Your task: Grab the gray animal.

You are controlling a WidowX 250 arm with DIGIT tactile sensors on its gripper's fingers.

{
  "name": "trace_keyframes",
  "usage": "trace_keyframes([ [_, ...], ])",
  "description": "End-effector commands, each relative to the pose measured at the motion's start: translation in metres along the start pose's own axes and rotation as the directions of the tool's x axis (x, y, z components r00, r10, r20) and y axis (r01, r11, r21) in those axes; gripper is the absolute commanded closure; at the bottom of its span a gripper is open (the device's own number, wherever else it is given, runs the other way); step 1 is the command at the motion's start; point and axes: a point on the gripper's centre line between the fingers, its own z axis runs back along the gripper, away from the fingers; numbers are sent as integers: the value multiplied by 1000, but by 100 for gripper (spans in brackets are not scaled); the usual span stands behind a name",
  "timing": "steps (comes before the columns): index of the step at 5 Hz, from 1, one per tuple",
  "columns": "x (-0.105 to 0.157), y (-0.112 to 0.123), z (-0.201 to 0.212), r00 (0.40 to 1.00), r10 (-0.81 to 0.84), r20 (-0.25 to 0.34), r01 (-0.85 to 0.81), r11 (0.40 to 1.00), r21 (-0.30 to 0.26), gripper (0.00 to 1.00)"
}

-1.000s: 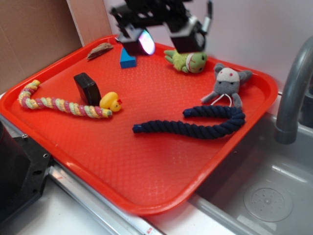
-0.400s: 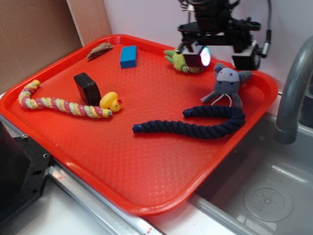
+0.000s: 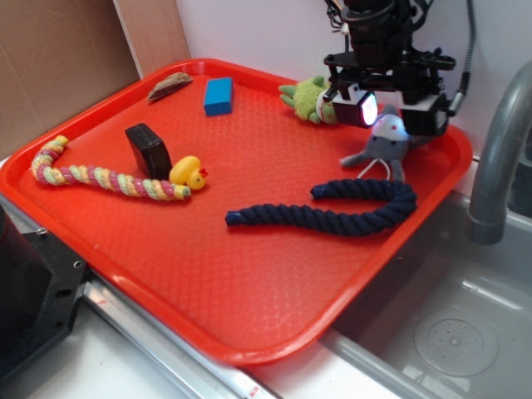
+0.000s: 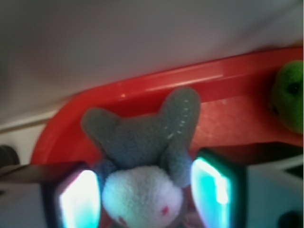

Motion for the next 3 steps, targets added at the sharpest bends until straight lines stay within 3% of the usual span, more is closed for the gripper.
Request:
trace_keyframes([
  [1,-5,28,29,998,-26,49,22,996,81,100],
  [2,-18,42,71,995,-58,79,53,996,68,100],
  [3,-39,53,111,990,-123,68,118,990,78,100],
])
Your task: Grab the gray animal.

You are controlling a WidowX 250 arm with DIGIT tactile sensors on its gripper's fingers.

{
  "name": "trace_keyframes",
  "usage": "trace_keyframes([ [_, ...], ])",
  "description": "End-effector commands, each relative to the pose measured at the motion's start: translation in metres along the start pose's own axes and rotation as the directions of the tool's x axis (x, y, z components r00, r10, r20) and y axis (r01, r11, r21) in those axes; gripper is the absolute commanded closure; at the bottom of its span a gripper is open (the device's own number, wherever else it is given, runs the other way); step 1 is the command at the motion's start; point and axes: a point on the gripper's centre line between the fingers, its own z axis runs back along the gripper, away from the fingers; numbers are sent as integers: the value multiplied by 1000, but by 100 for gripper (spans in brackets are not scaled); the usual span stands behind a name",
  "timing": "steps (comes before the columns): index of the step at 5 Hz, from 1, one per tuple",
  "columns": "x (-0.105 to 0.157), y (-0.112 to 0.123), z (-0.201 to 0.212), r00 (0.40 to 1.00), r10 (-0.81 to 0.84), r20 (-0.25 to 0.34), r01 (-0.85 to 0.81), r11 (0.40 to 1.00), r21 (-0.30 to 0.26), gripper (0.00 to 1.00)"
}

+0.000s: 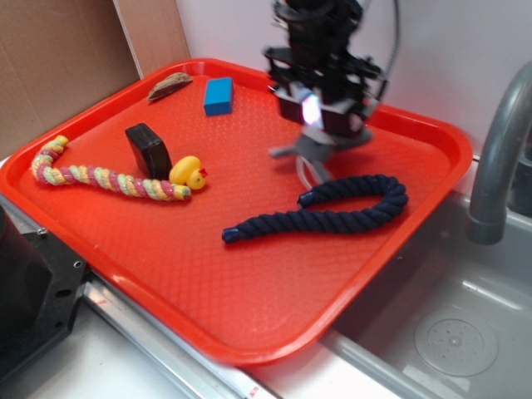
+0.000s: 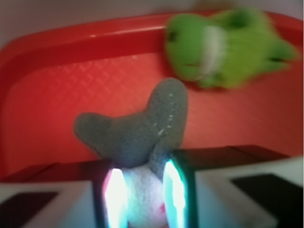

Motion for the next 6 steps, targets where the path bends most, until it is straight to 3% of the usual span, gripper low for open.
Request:
trace_keyframes([
  [1,-18,9,78,994,-105,10,104,992,73,100],
  [2,-34,15,103,994,-108,-28,111,985,133,100],
  [3,-69,44,159,999,-41,-9,42,987,152,100],
  [4,-97,71,177,999,52,10,-53,992,111,100],
  [5,-116,77,186,996,85,5,-85,993,76,100],
  [6,-123,77,182,997,73,6,-73,993,95,100],
])
